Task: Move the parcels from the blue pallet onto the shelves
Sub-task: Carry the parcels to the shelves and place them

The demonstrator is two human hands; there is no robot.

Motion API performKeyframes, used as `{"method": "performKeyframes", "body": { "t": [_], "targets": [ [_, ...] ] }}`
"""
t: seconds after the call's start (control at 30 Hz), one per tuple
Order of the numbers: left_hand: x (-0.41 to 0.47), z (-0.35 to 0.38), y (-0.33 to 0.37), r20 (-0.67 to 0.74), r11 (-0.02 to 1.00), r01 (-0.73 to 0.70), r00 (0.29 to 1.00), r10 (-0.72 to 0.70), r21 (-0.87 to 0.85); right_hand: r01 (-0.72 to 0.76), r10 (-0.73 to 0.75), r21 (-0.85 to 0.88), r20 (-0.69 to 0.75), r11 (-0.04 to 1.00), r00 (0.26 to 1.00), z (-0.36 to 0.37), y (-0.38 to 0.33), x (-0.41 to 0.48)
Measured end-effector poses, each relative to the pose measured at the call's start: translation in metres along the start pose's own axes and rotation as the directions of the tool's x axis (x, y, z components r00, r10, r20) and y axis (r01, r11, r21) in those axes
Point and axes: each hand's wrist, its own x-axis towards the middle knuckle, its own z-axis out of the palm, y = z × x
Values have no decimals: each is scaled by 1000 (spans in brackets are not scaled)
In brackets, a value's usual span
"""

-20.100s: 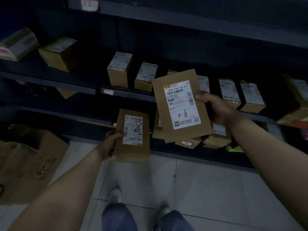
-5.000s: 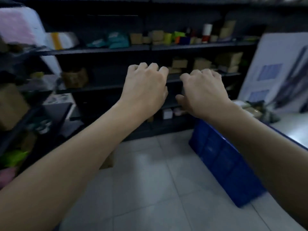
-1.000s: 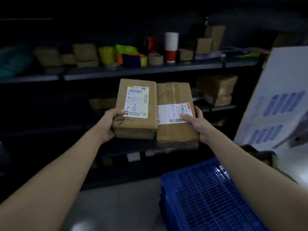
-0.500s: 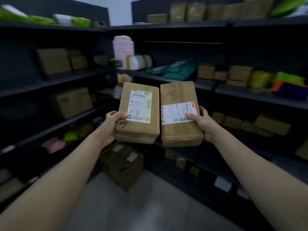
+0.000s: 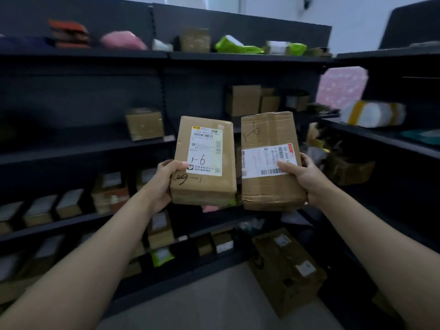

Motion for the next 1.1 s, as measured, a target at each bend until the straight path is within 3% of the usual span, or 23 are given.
{"method": "performKeyframes", "body": {
  "t": [0.27, 0.47, 0.73, 0.9, 1.1],
  "targets": [
    [19, -130, 25, -286, 999, -13, 958, -1, -46, -45, 60, -60, 280, 997, 958, 153, -6, 88],
    [40, -198, 52, -487, 997, -81, 870, 78, 15, -24, 40, -41, 431, 999, 901, 253, -18, 140],
    [56, -277, 70, -641, 995, -100, 762, 92, 24, 22, 23, -69, 583, 997, 812, 361, -34, 177],
    [71, -331, 84, -636, 992, -122, 768, 79, -23, 30, 23, -76, 613, 997, 789, 424, -40, 186],
    [98, -405, 112, -572, 994, -109, 816, 87, -4, 36, 30, -103, 573, 994, 819, 499, -43, 194]
  ]
}}
